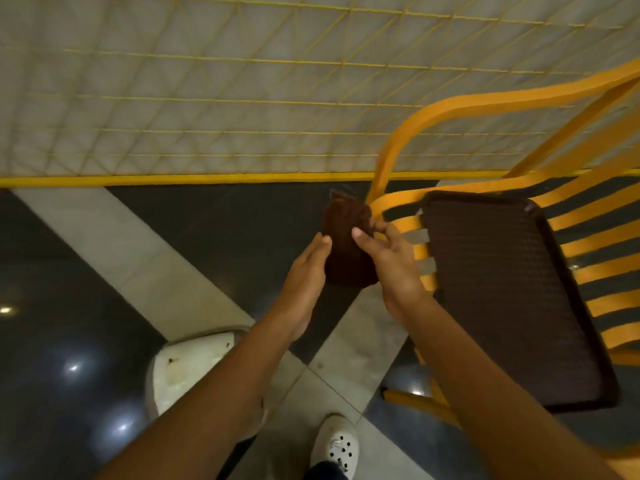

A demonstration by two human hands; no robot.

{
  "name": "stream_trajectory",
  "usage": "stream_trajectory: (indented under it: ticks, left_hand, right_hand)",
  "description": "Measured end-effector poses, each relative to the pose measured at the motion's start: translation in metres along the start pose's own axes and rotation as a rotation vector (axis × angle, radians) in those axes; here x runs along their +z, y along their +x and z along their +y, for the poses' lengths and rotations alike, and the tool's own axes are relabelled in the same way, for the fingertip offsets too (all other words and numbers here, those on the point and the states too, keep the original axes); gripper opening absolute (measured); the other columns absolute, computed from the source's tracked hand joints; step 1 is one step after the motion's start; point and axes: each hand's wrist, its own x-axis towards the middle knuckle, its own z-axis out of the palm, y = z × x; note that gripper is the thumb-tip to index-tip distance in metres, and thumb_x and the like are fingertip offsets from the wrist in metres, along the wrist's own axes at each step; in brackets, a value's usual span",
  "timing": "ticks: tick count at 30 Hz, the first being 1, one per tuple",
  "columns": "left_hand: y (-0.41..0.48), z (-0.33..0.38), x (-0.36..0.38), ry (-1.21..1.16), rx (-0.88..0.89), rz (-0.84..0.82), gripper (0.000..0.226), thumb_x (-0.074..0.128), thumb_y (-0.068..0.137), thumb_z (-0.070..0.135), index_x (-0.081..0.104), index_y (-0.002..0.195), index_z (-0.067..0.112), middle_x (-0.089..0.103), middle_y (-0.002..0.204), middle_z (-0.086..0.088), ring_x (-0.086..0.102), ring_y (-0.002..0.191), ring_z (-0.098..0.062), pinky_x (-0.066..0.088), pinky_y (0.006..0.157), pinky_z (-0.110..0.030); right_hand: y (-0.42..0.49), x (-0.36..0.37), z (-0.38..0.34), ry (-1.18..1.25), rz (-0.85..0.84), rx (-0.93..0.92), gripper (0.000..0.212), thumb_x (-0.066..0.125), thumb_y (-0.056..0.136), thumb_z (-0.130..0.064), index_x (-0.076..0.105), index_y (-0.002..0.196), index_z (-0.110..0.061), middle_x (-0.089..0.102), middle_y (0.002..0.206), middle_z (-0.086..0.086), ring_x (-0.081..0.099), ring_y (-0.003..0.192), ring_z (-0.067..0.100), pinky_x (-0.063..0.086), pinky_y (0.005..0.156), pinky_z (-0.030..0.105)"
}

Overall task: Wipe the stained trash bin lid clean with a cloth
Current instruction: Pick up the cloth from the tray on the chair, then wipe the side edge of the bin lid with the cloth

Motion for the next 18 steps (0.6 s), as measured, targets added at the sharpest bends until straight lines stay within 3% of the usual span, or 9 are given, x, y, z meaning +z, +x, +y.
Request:
stream_trajectory:
  ticks: [5, 10, 14, 16, 18]
  left_hand:
    - [-0.02, -0.022, -0.094, -0.012, 0.074, 0.065, 0.038, 0.048, 0.093, 0.039, 0.058, 0.124, 0.018, 0.065, 0.117, -0.002, 0.061, 0.107, -0.014, 0.046, 0.097, -0.033]
    - [-0.041, -0.063, -0.165, 0.042, 0.129, 0.177, 0.03, 0.061, 0.087, 0.028, 0.062, 0.111, 0.011, 0.07, 0.103, -0.007, 0.067, 0.094, -0.017, 0.055, 0.083, -0.033]
    - [-0.053, -0.095, -0.192, 0.099, 0.138, 0.177, 0.025, 0.058, 0.089, 0.027, 0.063, 0.107, 0.011, 0.07, 0.099, -0.005, 0.067, 0.091, -0.016, 0.056, 0.076, -0.029]
    - [-0.061, -0.105, -0.197, 0.103, 0.162, 0.161, 0.019, 0.057, 0.09, 0.025, 0.064, 0.101, 0.013, 0.07, 0.094, -0.002, 0.067, 0.087, -0.013, 0.056, 0.07, -0.024]
    - [-0.072, -0.114, -0.198, 0.08, 0.173, 0.138, 0.015, 0.055, 0.091, 0.023, 0.064, 0.1, 0.014, 0.069, 0.092, -0.001, 0.067, 0.083, -0.012, 0.056, 0.065, -0.021]
  right_hand:
    - [-0.027, 0.077, 0.06, 0.006, -0.124, 0.017, 0.025, 0.061, 0.088, -0.019, 0.059, 0.11, -0.01, 0.067, 0.083, -0.004, 0.065, 0.072, 0.003, 0.054, 0.063, 0.014]
    - [-0.052, 0.126, 0.127, -0.102, -0.168, -0.023, 0.024, 0.06, 0.089, -0.02, 0.062, 0.109, -0.008, 0.068, 0.089, 0.004, 0.066, 0.079, 0.011, 0.056, 0.068, 0.019]
    - [-0.069, 0.137, 0.17, -0.228, -0.156, -0.1, 0.016, 0.06, 0.088, -0.026, 0.06, 0.102, -0.017, 0.064, 0.104, 0.009, 0.064, 0.095, 0.02, 0.054, 0.086, 0.04]
    - [-0.081, 0.137, 0.183, -0.133, -0.166, -0.072, 0.02, 0.057, 0.091, -0.025, 0.052, 0.11, -0.021, 0.06, 0.112, 0.007, 0.062, 0.095, 0.017, 0.056, 0.082, 0.034]
    - [-0.095, 0.132, 0.188, 0.011, -0.237, 0.002, 0.033, 0.054, 0.093, -0.027, 0.042, 0.123, -0.024, 0.058, 0.11, 0.003, 0.062, 0.09, 0.012, 0.057, 0.068, 0.026]
